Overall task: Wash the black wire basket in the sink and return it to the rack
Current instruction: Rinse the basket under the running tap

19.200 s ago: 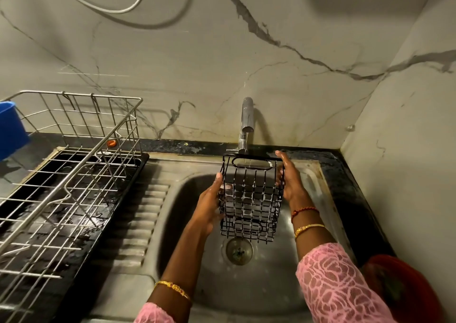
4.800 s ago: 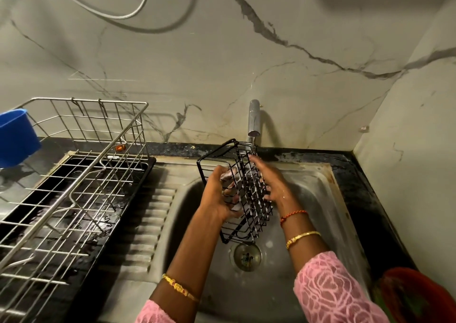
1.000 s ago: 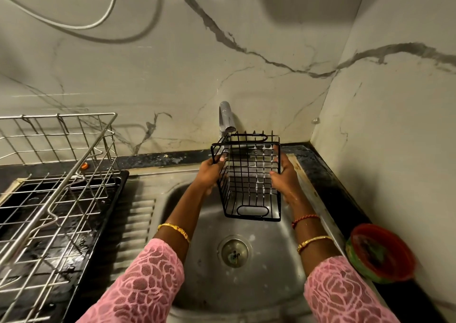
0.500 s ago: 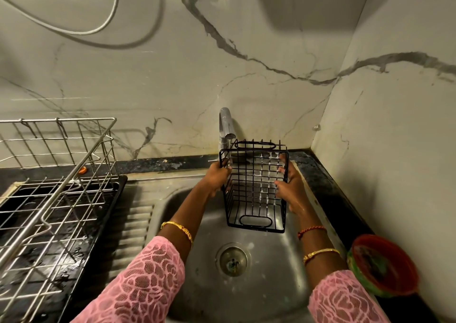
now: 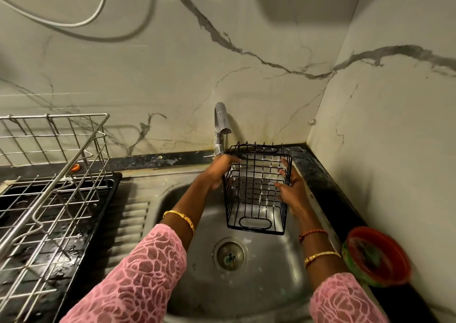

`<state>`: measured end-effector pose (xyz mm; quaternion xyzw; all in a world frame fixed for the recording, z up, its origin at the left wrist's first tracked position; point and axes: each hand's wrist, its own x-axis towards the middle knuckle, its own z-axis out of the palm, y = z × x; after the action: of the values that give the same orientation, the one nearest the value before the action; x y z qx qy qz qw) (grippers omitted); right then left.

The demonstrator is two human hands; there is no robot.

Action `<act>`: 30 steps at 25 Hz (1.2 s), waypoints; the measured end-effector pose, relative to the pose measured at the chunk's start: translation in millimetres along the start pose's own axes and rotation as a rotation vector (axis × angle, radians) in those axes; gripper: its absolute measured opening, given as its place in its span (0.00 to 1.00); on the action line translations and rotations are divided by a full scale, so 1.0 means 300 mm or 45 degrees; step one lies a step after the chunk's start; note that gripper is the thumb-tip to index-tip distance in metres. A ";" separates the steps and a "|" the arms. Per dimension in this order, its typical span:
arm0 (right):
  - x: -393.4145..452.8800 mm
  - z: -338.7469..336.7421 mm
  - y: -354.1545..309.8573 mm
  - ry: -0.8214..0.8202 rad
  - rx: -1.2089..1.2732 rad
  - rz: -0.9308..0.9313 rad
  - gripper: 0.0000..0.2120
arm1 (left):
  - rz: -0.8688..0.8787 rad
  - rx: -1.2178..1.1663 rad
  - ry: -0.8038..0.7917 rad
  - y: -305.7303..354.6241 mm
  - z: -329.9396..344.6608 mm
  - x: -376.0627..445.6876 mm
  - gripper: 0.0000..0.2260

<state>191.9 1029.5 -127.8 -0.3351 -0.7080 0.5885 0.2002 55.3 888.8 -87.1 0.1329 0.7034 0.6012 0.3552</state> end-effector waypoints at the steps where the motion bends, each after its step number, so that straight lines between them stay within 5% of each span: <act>1: -0.003 0.006 0.004 -0.009 0.022 0.012 0.35 | 0.001 -0.012 0.004 0.001 -0.003 -0.003 0.09; 6: -0.015 0.022 0.002 0.013 0.022 -0.017 0.34 | 0.017 -0.055 0.040 -0.023 -0.024 0.006 0.07; 15: -0.041 0.117 0.009 0.128 0.058 -0.046 0.34 | -0.024 0.011 0.070 -0.205 -0.099 -0.100 0.31; 24: 0.004 0.162 0.014 -0.049 0.152 0.036 0.33 | 0.259 0.137 0.137 -0.187 -0.132 -0.184 0.25; 30: 0.002 0.184 -0.003 -0.134 0.186 0.090 0.32 | 0.188 0.086 0.243 -0.160 -0.126 -0.220 0.28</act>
<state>154.0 991.2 -139.6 -0.3128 -0.6605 0.6621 0.1659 88.9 808.2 -109.0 0.1385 0.7422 0.6116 0.2365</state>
